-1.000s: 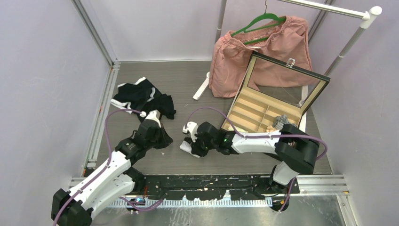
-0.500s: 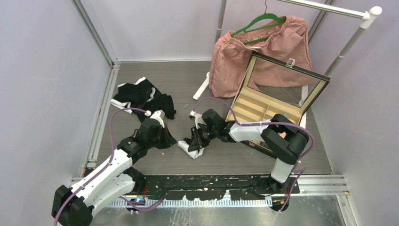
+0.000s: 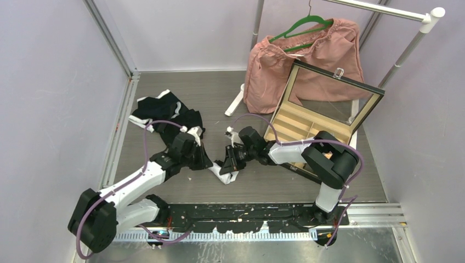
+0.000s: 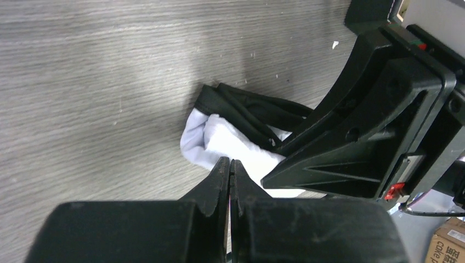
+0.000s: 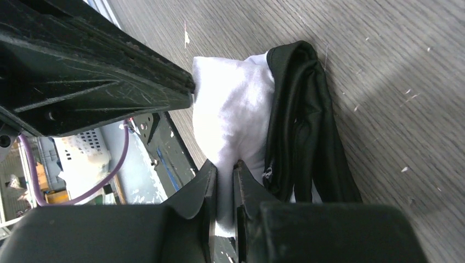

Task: Roll the underwear
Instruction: Roll the underwear to the center of the board.

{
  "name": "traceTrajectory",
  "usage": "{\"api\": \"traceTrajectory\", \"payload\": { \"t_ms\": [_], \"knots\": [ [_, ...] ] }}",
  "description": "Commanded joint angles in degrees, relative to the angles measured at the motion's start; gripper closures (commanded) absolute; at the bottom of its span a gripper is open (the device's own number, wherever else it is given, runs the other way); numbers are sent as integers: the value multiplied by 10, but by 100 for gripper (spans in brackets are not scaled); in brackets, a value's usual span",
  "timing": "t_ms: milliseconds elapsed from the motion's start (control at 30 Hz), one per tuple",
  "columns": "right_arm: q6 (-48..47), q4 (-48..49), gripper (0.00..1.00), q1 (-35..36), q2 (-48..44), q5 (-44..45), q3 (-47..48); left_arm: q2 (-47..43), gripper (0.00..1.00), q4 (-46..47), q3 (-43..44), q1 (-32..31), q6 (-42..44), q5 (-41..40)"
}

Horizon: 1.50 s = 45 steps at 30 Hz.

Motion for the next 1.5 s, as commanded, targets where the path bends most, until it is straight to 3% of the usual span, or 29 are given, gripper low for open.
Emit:
{"api": "traceTrajectory", "payload": {
  "t_ms": [0, 200, 467, 1067, 1467],
  "knots": [
    [8, -10, 97, -7, 9, 36, -13, 35, 99, 74, 28, 1, 10, 26],
    [3, -23, 91, -10, 2, 50, -15, 76, 99, 109, 30, -5, 8, 32],
    [-18, -66, 74, -13, -21, 90, -15, 102, 99, 132, 20, -7, 6, 31],
    [-52, -157, 80, -14, -37, 166, 0, 27, 99, 78, 61, -10, 8, 28],
    [-65, -194, 79, -14, -43, 209, 7, 76, 99, 142, 29, -69, 9, 36]
  ]
}}
